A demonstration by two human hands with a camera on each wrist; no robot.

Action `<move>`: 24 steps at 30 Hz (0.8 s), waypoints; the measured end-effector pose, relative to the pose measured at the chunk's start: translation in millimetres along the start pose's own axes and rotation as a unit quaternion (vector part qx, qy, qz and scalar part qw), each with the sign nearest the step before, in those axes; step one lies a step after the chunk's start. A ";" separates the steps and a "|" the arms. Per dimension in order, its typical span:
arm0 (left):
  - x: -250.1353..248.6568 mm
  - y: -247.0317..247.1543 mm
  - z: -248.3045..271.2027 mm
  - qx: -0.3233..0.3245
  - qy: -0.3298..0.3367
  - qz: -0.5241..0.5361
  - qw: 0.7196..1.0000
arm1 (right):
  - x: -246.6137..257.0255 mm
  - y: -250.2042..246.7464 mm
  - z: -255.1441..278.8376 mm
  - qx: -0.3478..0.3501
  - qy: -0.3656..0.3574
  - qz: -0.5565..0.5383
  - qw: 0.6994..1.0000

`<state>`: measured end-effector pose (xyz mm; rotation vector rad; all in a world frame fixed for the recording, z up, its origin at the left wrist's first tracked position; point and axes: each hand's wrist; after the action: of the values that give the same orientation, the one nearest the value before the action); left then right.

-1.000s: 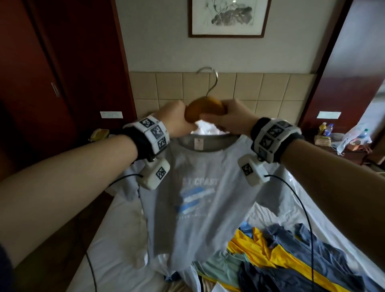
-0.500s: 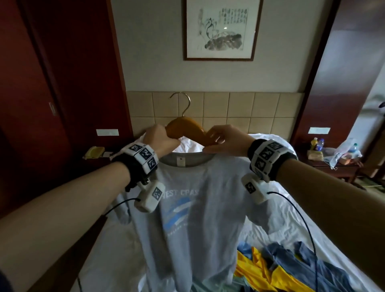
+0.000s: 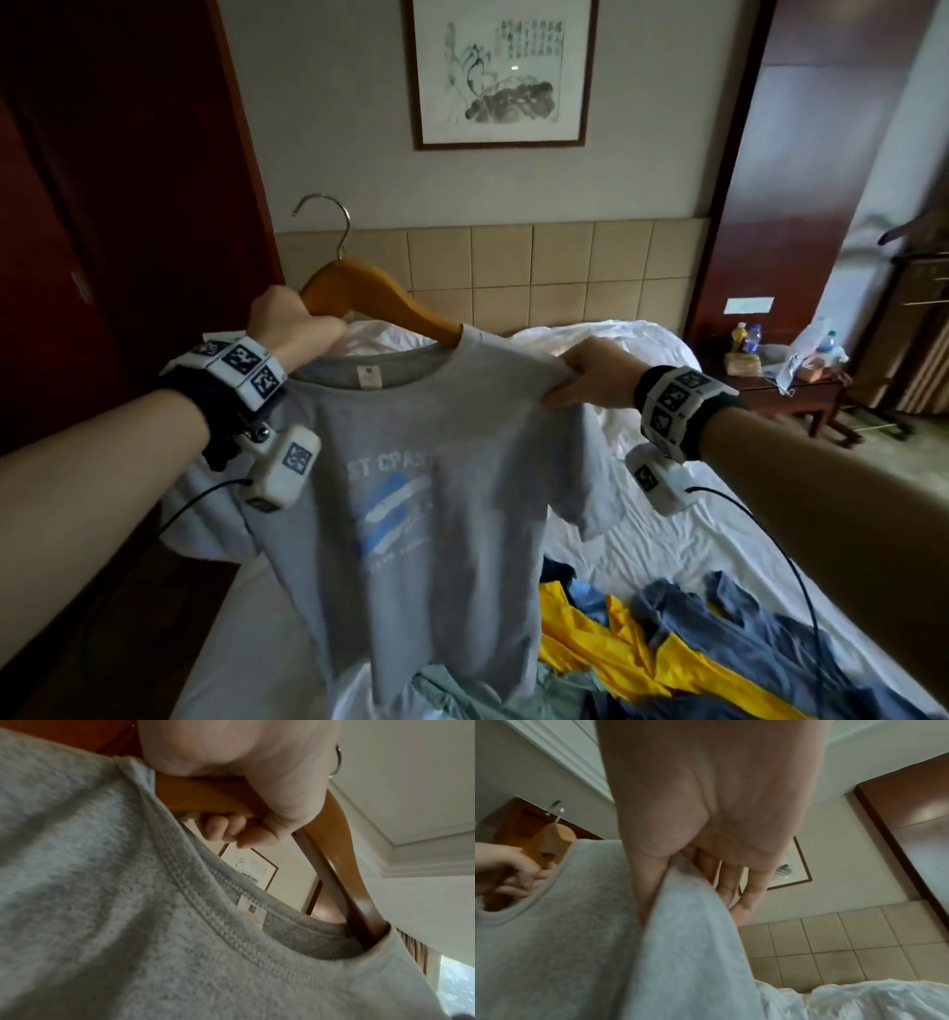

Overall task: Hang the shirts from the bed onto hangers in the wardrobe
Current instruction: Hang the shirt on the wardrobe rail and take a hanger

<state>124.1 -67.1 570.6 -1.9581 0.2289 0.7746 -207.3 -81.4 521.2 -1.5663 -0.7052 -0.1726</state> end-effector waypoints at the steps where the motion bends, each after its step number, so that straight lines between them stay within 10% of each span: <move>1: 2.0 -2.7 -1.5 -0.001 -0.006 0.006 1.000 | -7.4 1.6 1.5 -0.008 0.008 -0.006 1.000; 24: 33.7 0.5 -58.9 0.003 -0.062 -0.014 0.998 | -104.0 44.0 48.6 0.047 0.196 -0.018 0.979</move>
<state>174.9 -112.0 568.5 -1.8959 0.1302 0.8722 -281.4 -68.1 424.0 -1.3748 -0.4240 -0.4539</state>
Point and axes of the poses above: each hand's wrist, its own z-axis away from the middle knuckle, its own y-axis out of the palm, x = y × z, and after that the axes turned 5 degrees about -z, right-handed
